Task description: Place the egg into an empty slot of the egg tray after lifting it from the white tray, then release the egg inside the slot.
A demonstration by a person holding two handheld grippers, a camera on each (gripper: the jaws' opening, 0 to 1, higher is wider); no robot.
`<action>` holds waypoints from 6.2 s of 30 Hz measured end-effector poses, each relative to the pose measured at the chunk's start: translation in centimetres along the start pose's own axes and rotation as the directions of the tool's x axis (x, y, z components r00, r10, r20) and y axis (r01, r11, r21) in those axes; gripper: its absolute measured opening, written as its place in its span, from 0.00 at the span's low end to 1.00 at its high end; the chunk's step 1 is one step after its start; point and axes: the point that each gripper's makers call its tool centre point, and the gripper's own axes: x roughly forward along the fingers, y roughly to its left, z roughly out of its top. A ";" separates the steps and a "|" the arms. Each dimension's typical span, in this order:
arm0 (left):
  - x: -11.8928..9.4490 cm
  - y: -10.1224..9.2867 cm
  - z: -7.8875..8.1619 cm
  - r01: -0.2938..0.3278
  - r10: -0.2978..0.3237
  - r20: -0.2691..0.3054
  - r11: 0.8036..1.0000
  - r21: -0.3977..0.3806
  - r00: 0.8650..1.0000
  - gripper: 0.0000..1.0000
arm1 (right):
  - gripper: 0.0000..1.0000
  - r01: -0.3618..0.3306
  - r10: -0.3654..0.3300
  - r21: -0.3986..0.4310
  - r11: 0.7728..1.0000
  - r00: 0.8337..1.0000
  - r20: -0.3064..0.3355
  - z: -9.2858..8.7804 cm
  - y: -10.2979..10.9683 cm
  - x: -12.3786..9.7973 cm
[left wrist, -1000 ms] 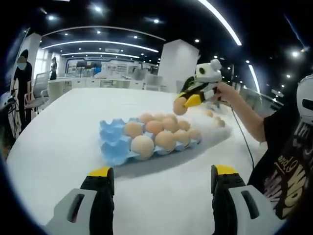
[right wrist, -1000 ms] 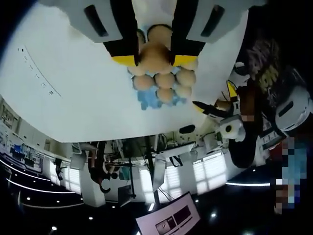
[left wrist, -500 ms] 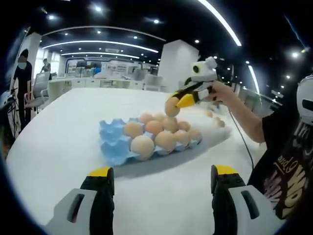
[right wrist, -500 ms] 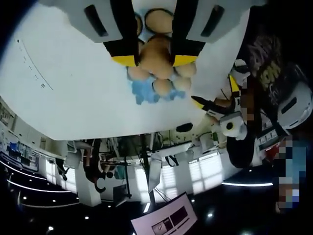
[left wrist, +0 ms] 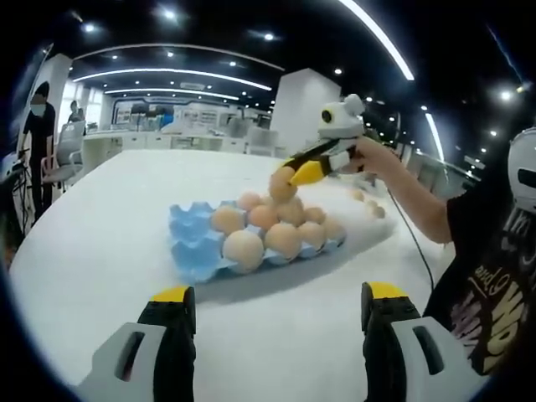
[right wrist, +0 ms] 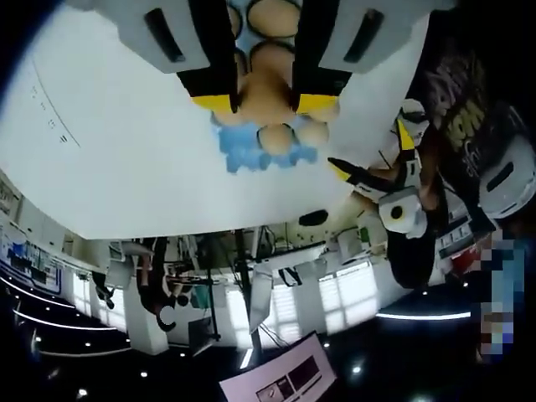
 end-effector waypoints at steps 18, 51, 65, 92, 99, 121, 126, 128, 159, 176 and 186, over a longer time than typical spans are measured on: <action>-0.8 0.1 0.0 -0.017 0.017 0.006 1.000 -0.003 1.000 0.82 | 0.26 -0.027 0.027 -0.017 0.999 1.000 0.004 1.6 -0.4 3.6; -1.3 0.4 -0.1 -0.025 0.025 0.013 1.000 -0.009 1.000 0.82 | 0.26 0.029 -0.030 -0.037 0.999 0.999 -0.030 1.6 -2.0 8.0; -1.9 0.9 -0.2 -0.040 0.040 0.014 0.999 -0.010 0.999 0.80 | 0.27 0.062 -0.067 -0.053 0.997 0.993 -0.098 -0.5 -2.3 9.5; -1.1 0.9 0.4 -0.023 0.022 0.007 1.000 0.004 1.000 0.81 | 0.33 0.139 -0.139 -0.060 0.988 0.990 0.006 -0.1 -3.1 4.7; -0.1 0.1 0.9 0.007 -0.007 0.005 1.000 0.020 1.000 0.81 | 0.34 0.206 -0.205 -0.072 0.976 0.978 0.027 -0.3 -3.7 1.4; 1.6 -2.1 2.0 0.048 -0.048 -0.011 0.996 0.072 0.999 0.81 | 0.34 0.375 -0.374 -0.022 0.927 0.926 0.053 -4.2 -5.1 -9.5; 1.8 -2.5 2.3 0.053 -0.052 -0.013 0.995 0.080 0.999 0.81 | 0.34 0.405 -0.404 -0.011 0.914 0.913 0.045 -5.2 -5.8 -11.4; 1.8 -2.6 2.3 0.052 -0.051 -0.015 0.995 0.082 0.999 0.81 | 0.34 0.412 -0.411 -0.008 0.911 0.910 0.045 -5.4 -5.8 -11.7; 3.2 -3.7 2.2 0.073 -0.069 -0.050 0.992 0.099 0.996 0.82 | 0.34 0.533 -0.536 0.118 0.838 0.844 -0.005 -12.0 -8.5 -19.9; 3.7 -4.0 2.4 0.082 -0.077 -0.048 0.991 0.102 0.996 0.81 | 0.32 0.597 -0.596 0.193 0.779 0.800 -0.070 -16.2 -9.5 -24.2; 3.7 -4.0 2.5 0.085 -0.081 -0.041 0.991 0.103 0.996 0.81 | 0.32 0.629 -0.626 0.227 0.743 0.774 -0.095 -17.9 -9.3 -26.4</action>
